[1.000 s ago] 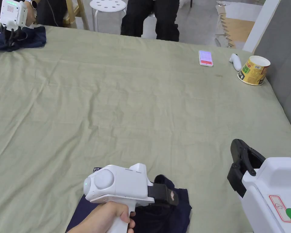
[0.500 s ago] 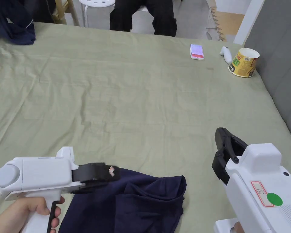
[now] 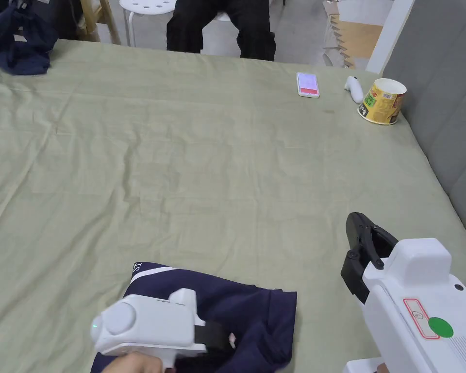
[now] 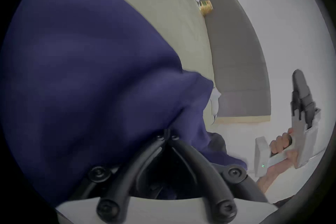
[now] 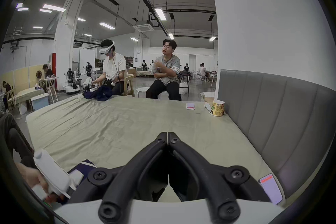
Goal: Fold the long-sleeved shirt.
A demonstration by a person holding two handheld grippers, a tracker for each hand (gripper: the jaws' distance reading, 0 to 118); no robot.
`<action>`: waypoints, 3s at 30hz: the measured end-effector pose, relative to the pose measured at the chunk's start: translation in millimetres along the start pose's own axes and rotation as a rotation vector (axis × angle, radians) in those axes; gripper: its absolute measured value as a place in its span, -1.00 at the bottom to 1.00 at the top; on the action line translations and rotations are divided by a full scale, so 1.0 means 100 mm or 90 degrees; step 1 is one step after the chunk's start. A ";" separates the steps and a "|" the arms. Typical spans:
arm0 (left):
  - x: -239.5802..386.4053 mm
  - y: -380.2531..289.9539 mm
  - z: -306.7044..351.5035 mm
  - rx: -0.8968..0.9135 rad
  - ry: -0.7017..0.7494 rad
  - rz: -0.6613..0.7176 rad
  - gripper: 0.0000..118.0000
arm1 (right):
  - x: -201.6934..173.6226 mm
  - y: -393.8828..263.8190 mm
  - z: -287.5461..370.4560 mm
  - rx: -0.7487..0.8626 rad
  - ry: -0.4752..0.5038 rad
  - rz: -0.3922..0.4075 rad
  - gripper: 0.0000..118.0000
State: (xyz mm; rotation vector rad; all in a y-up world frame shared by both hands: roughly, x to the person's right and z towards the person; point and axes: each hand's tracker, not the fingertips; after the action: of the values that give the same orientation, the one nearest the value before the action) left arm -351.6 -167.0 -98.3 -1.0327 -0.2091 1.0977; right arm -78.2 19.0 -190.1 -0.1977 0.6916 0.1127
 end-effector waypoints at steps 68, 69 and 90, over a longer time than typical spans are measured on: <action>-2.26 0.63 4.42 0.261 0.242 0.133 -0.61 | -3.80 -0.30 -1.38 -0.227 0.531 0.158 -1.00; -2.32 0.68 4.55 0.265 0.254 0.132 -0.61 | -4.01 -0.29 -1.45 -0.227 0.551 0.157 -1.00; -2.12 0.39 5.05 0.481 0.471 0.044 0.82 | -4.60 -0.19 -1.60 -0.227 0.588 0.168 -1.00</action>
State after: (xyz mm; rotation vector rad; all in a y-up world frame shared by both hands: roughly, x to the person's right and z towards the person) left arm -783.7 -41.1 215.9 -0.6871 0.7868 0.6890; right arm -526.7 -51.6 -12.4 -0.5144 1.6200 0.4131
